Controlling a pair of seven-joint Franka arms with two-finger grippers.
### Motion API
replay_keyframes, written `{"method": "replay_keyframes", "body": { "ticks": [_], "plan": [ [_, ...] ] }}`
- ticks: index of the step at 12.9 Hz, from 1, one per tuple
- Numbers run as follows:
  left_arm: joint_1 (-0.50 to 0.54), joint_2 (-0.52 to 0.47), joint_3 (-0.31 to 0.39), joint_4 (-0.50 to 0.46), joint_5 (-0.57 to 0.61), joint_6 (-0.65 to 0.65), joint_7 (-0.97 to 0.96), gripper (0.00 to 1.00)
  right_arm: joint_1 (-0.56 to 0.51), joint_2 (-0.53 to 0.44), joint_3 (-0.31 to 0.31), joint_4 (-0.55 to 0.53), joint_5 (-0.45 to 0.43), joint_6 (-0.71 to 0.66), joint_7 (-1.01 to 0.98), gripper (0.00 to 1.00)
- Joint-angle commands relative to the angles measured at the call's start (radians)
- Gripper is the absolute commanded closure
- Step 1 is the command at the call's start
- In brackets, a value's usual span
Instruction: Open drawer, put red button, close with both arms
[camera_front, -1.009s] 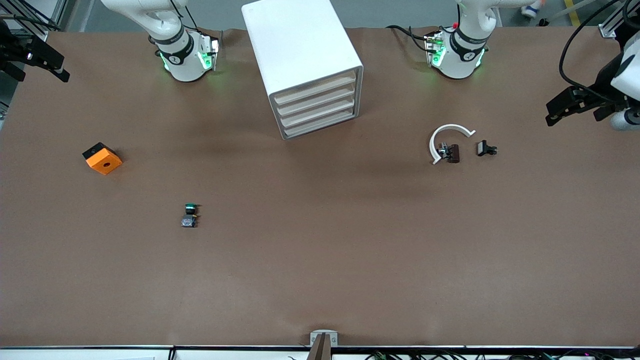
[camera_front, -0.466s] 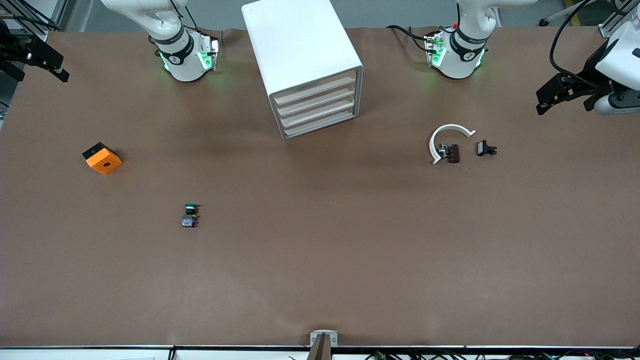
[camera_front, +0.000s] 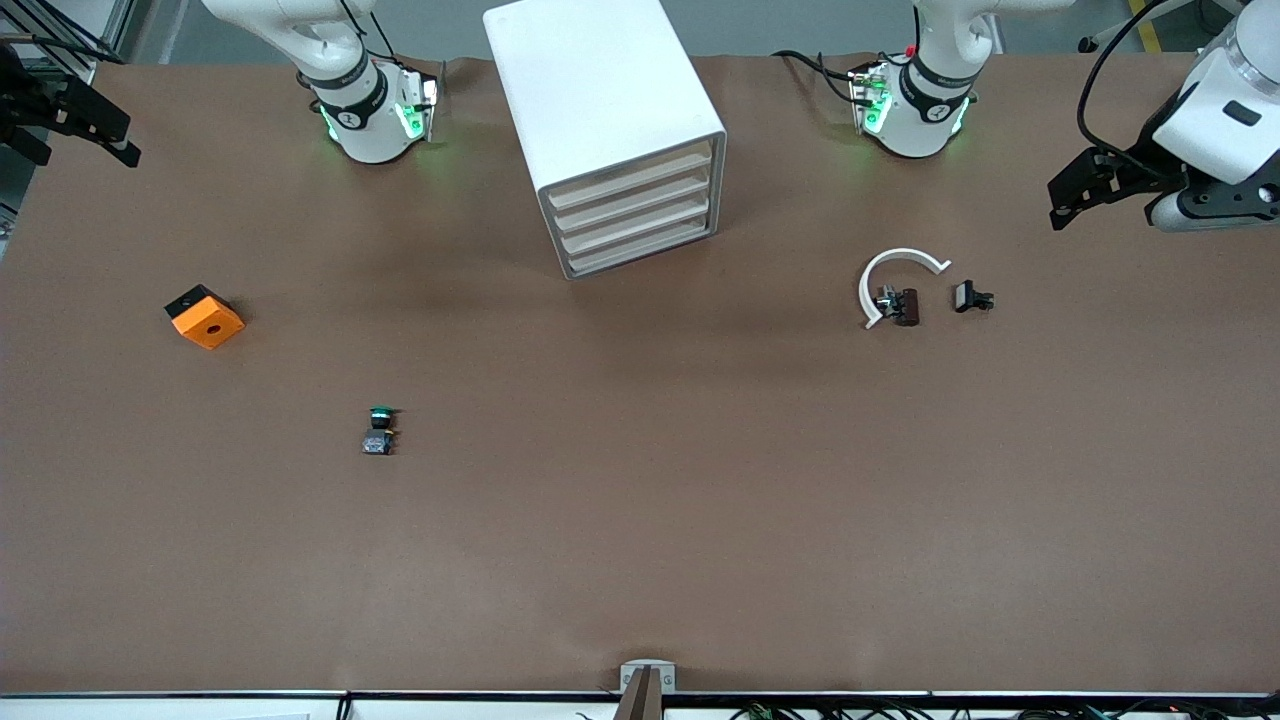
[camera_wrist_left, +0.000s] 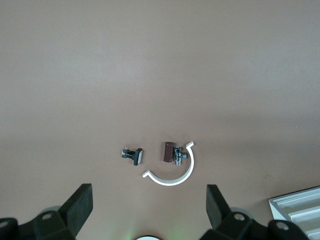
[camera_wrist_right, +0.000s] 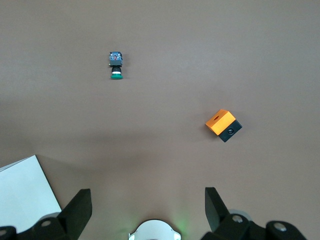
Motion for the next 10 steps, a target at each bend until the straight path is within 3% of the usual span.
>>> {"method": "replay_keyframes", "body": {
  "ticks": [1, 10],
  "plan": [
    [0.029, -0.011, 0.009, -0.008, -0.012, 0.008, 0.023, 0.00, -0.013, 0.009, 0.012, 0.021, -0.018, -0.008, -0.016, 0.00],
    [0.049, 0.023, 0.008, 0.030, -0.011, -0.006, 0.053, 0.00, -0.013, 0.012, 0.012, 0.030, -0.020, -0.008, -0.016, 0.00]
  ]
}}
